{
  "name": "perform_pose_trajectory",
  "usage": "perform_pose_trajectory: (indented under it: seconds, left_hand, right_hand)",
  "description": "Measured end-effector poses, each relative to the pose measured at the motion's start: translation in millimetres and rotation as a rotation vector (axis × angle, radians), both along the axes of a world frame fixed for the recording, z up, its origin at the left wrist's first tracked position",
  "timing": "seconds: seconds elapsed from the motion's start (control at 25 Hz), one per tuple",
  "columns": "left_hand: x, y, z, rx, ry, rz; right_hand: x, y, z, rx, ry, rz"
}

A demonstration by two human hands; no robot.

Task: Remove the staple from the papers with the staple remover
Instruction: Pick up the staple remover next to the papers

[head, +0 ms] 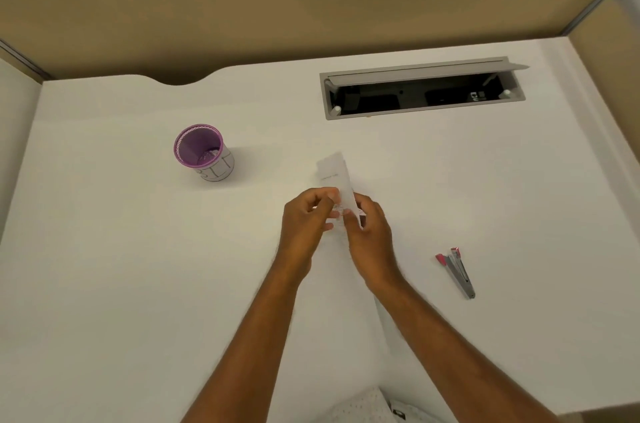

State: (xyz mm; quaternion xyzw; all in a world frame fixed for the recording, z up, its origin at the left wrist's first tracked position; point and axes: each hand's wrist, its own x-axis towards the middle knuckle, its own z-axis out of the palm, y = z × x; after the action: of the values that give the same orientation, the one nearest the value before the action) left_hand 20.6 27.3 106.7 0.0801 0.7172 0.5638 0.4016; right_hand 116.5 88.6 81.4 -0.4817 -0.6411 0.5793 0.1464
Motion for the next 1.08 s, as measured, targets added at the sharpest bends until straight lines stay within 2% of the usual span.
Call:
perform_pose_trajectory:
  seconds: [0.16,0.2,0.36,0.48,0.56,0.64,0.76,0.84,1.08]
  left_hand:
    - [-30.7,-7.1,9.8,-0.072,0.393,-0.137]
    - [-41.4,-6.6,16.0,-0.067,0.416,-0.202]
    - [-84.8,-2.8,42.1,-0.107,0.174,-0.452]
    - [-107.5,1.7,39.1,-0.189,0.083,-0.657]
    - [-109.7,6.0,22.5,-0.241,-0.037,-0.702]
    - [-102.9,8.4,-4.7,-0.313,-0.115,-0.689]
    - [-91.4,4.7,-43.9,-0.365,-0.107,-0.582]
    - [-89.6,0.3,-62.5,-0.325,-0.150,-0.535]
    - [-83.3,-3.1,-77.5,-0.245,-0.225,-0.443]
  right_hand:
    - [22.5,23.3,27.8,-0.247,0.068,0.086]
    - [27.0,29.1,35.0,-0.312,0.102,0.132]
    - [32.3,54.5,52.2,-0.565,0.207,0.299]
    - [27.1,75.9,41.9,-0.598,0.147,0.373]
    - [20.6,84.6,26.0,-0.534,0.048,0.384]
    - [13.2,84.2,6.8,-0.365,-0.085,0.388]
    - [18.3,75.7,-20.1,0.118,-0.298,0.367]
    - [38.8,72.4,-31.9,0.357,-0.332,0.276]
    - [134.4,52.0,-49.2,0.552,-0.572,-0.020]
